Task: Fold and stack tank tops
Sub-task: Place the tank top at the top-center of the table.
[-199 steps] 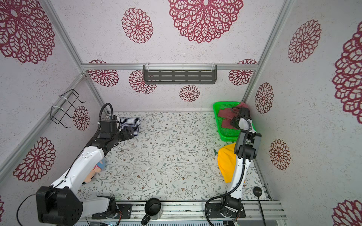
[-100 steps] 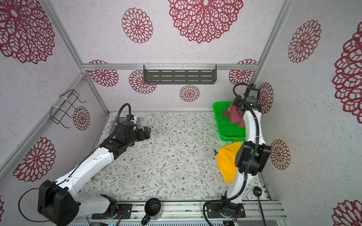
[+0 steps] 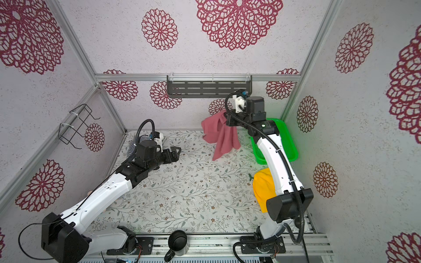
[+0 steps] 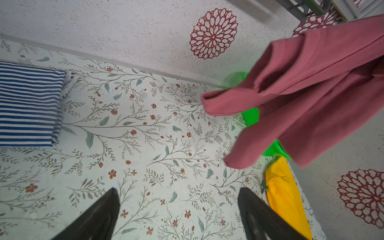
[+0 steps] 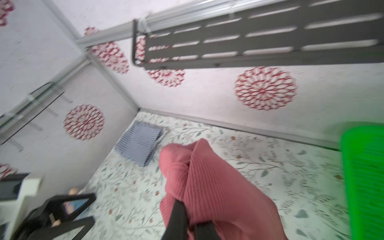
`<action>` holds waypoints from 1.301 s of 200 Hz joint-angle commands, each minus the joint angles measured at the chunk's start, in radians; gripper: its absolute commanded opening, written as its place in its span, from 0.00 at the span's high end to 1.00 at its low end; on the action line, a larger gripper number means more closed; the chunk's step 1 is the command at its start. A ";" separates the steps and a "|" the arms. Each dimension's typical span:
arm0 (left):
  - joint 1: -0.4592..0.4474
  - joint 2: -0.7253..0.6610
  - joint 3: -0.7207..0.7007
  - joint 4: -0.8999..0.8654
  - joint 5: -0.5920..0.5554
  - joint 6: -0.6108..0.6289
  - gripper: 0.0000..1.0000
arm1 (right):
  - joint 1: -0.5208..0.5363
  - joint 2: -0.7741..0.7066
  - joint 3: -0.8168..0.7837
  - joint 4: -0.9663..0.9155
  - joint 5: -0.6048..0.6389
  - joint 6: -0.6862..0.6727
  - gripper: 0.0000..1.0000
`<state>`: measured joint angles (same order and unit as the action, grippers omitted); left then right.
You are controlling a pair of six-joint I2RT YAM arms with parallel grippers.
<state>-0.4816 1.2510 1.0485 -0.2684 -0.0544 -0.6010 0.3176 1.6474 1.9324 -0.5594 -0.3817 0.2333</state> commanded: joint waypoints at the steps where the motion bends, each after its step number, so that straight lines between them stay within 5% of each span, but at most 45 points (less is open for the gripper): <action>1: 0.007 -0.048 -0.026 -0.048 -0.006 -0.034 0.12 | 0.038 -0.074 -0.022 0.047 -0.088 0.035 1.00; 55: 0.038 -0.107 -0.179 -0.042 0.107 -0.215 0.27 | 0.122 -0.026 -0.345 0.216 -0.071 0.170 1.00; 111: 0.037 -0.173 -0.297 -0.013 0.172 -0.337 0.34 | 0.328 0.013 -0.341 0.183 0.027 0.140 1.00; 165: 0.036 -0.070 -0.379 0.204 0.240 -0.438 0.41 | 0.255 0.252 -0.197 0.227 0.097 0.256 1.00; 195: 0.038 0.000 -0.471 0.468 0.223 -0.590 0.26 | 0.189 0.446 -0.064 0.177 0.068 0.274 0.42; 208: 0.042 -0.006 -0.507 0.532 0.173 -0.641 0.24 | 0.167 0.474 -0.047 0.126 0.061 0.244 0.28; 260: 0.091 0.067 -0.484 0.607 0.145 -0.706 0.21 | 0.139 0.274 -0.280 0.067 0.131 0.097 0.20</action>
<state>-0.4213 1.2568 0.5171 0.2207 0.0986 -1.2469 0.4412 2.1056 1.7142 -0.4568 -0.2821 0.4183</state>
